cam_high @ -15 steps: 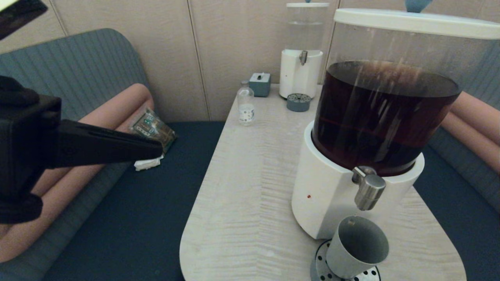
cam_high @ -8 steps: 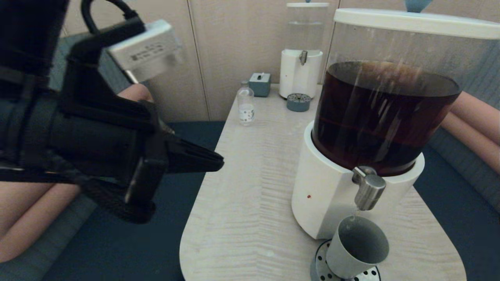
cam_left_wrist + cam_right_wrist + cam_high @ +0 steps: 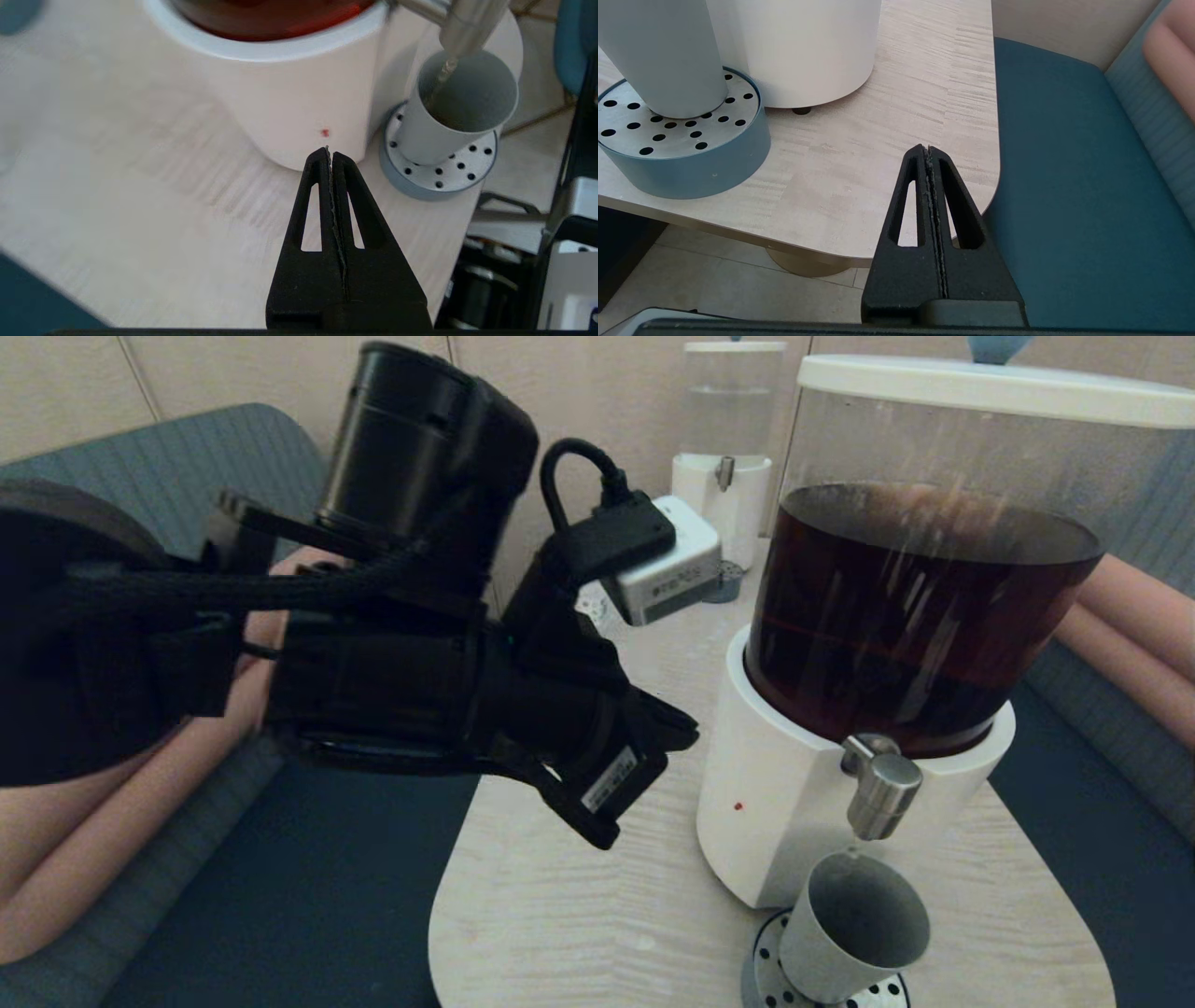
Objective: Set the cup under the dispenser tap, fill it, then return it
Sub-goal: Turn off the faucet
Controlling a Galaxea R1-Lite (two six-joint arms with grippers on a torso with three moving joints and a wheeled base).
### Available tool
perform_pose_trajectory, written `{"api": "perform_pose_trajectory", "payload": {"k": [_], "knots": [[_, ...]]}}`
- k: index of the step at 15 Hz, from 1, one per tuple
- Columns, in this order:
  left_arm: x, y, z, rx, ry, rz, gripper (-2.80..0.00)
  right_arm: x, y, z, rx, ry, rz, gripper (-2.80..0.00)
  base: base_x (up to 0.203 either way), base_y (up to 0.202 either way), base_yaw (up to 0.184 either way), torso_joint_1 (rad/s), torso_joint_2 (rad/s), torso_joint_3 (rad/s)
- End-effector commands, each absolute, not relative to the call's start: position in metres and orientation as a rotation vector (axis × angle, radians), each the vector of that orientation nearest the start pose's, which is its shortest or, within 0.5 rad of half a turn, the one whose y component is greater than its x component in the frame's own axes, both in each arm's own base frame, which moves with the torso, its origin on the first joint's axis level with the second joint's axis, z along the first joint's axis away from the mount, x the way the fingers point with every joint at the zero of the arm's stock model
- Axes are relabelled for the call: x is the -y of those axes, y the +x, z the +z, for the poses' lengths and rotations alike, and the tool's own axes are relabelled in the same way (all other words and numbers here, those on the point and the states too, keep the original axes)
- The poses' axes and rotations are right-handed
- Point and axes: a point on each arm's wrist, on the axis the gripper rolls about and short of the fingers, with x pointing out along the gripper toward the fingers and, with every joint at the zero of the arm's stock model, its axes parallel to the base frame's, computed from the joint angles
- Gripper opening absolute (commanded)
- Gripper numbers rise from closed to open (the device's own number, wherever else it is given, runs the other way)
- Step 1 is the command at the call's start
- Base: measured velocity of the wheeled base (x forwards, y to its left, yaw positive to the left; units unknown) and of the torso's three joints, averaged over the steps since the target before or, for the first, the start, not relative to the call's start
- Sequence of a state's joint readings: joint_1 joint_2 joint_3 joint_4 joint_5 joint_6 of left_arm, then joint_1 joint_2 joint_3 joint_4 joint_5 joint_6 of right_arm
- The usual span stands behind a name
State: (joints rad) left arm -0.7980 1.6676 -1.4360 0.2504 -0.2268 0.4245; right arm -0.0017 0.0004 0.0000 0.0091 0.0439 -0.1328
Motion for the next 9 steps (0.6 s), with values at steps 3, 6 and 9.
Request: {"api": "perform_pose_trajectory", "payload": {"k": [3,6,9], "knots": [[0.244,0.213,0.274,-0.281,0.541,-1.128,-2.8,-0.001,-0.022,0.072,-0.012,-0.133,0.044,-2.8,0.0,0.0,0.0,0.0,0.0,0.0],[0.253,0.215,0.272,-0.268,0.541,-1.137,-2.8,-0.001,-0.022,0.072,-0.014,-0.133,0.044,-2.8,0.0,0.0,0.0,0.0,0.0,0.0],[0.263,0.214,0.272,-0.249,0.54,-1.157,-2.8,-0.001,-0.022,0.072,-0.012,-0.133,0.044,-2.8,0.0,0.0,0.0,0.0,0.0,0.0]]}}
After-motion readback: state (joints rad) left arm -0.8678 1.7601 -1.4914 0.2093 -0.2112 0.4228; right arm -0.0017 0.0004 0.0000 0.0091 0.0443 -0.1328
